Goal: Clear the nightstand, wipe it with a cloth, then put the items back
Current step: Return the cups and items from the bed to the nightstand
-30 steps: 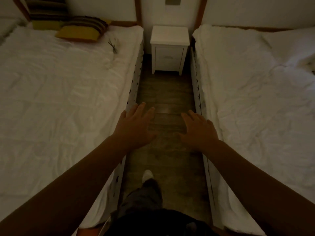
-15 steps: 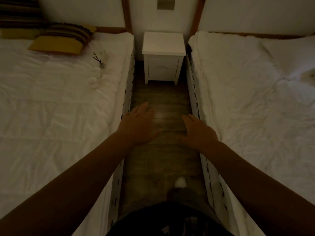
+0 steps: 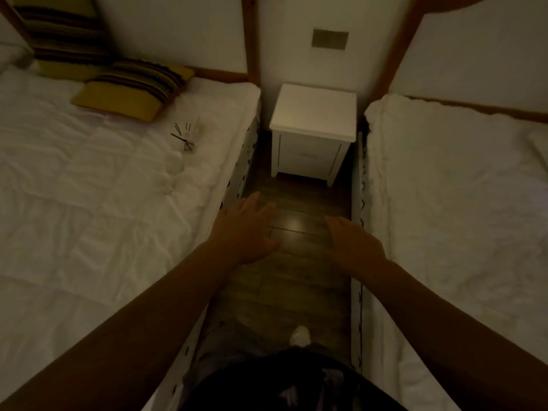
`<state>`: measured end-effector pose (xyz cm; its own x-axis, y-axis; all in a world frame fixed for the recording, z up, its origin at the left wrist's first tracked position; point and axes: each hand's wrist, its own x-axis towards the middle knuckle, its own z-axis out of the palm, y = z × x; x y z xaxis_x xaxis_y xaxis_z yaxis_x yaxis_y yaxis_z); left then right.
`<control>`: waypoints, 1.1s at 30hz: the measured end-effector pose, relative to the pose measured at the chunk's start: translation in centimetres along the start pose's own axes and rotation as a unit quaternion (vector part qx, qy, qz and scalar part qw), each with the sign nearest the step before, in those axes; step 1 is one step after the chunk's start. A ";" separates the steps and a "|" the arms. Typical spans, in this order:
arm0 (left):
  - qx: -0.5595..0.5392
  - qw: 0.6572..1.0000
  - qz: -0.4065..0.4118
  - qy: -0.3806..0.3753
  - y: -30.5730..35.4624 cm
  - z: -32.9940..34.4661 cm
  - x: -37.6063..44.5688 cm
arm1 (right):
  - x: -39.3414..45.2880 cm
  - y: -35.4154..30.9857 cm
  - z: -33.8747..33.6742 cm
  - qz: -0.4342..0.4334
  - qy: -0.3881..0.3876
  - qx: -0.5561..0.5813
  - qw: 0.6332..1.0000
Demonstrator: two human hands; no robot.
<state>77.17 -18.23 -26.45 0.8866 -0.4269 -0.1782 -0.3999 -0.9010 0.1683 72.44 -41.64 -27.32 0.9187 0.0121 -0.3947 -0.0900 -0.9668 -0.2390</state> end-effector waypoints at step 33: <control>-0.120 0.865 -0.487 0.005 -33.3 -1.3 21.9 | 52.5 -30.3 -8.8 -0.435 -0.125 -0.220 0.864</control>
<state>110.23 2.50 -34.68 0.7781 0.5280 -0.3403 0.5970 -0.7901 0.1391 126.79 -13.94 -32.99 0.4479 0.7853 -0.4275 0.7987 -0.5663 -0.2035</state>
